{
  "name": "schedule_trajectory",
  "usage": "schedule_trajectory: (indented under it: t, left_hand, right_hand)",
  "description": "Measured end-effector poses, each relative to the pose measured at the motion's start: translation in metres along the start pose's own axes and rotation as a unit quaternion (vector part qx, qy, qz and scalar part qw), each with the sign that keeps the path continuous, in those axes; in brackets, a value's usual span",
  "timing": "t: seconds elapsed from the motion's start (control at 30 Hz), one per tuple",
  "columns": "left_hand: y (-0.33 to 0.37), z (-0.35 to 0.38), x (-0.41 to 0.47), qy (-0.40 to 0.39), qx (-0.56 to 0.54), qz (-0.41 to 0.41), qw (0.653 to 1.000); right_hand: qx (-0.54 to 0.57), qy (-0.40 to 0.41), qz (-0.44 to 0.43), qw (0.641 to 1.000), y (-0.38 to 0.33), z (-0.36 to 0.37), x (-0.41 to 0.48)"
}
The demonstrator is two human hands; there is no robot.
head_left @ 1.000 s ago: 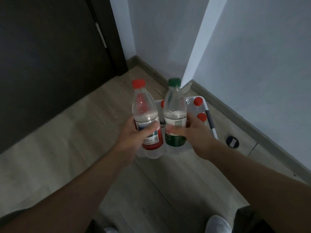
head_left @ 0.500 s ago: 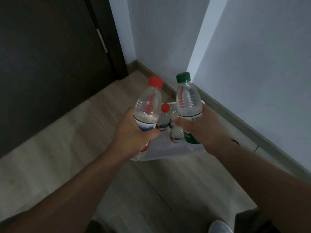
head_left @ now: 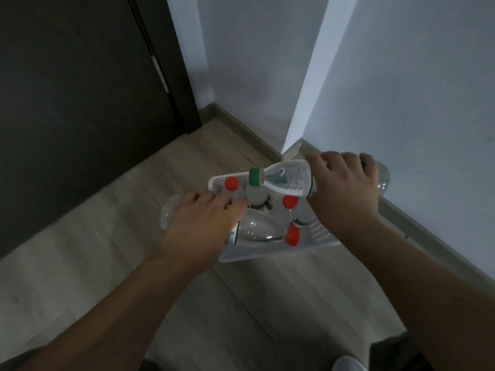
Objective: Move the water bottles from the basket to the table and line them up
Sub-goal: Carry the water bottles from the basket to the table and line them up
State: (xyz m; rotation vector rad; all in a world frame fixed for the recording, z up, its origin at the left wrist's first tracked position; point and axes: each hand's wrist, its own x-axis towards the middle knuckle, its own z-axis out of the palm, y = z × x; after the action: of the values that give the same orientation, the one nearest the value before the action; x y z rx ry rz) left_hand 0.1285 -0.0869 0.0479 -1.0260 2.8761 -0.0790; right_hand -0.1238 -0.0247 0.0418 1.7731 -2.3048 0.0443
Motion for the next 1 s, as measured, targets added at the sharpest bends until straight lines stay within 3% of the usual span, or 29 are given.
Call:
schedule_trajectory:
  t: [0.23, 0.4, 0.73, 0.87, 1.0]
  left_hand:
    - [0.011, -0.075, -0.006, -0.015, 0.000, -0.020, 1.000]
    - [0.018, -0.236, -0.031, -0.078, -0.004, -0.005, 0.997]
    - [0.032, -0.597, -0.065, -0.027, -0.018, 0.029, 0.999]
    - [0.051, -0.683, -0.069, -0.005, 0.003, 0.061, 0.998]
    - [0.077, -0.720, -0.061, 0.011, 0.011, 0.107, 0.994]
  right_hand:
    - [0.026, -0.027, 0.021, 0.999, -0.003, -0.072, -0.008]
    - [0.050, -0.050, 0.047, 0.996, 0.014, -0.223, -0.005]
    - [0.057, -0.036, 0.074, 0.995, 0.089, -0.585, 0.021]
    - [0.044, -0.010, 0.103, 0.994, 0.126, -0.668, 0.014]
    - [0.028, 0.003, 0.140, 0.990, 0.157, -0.703, -0.004]
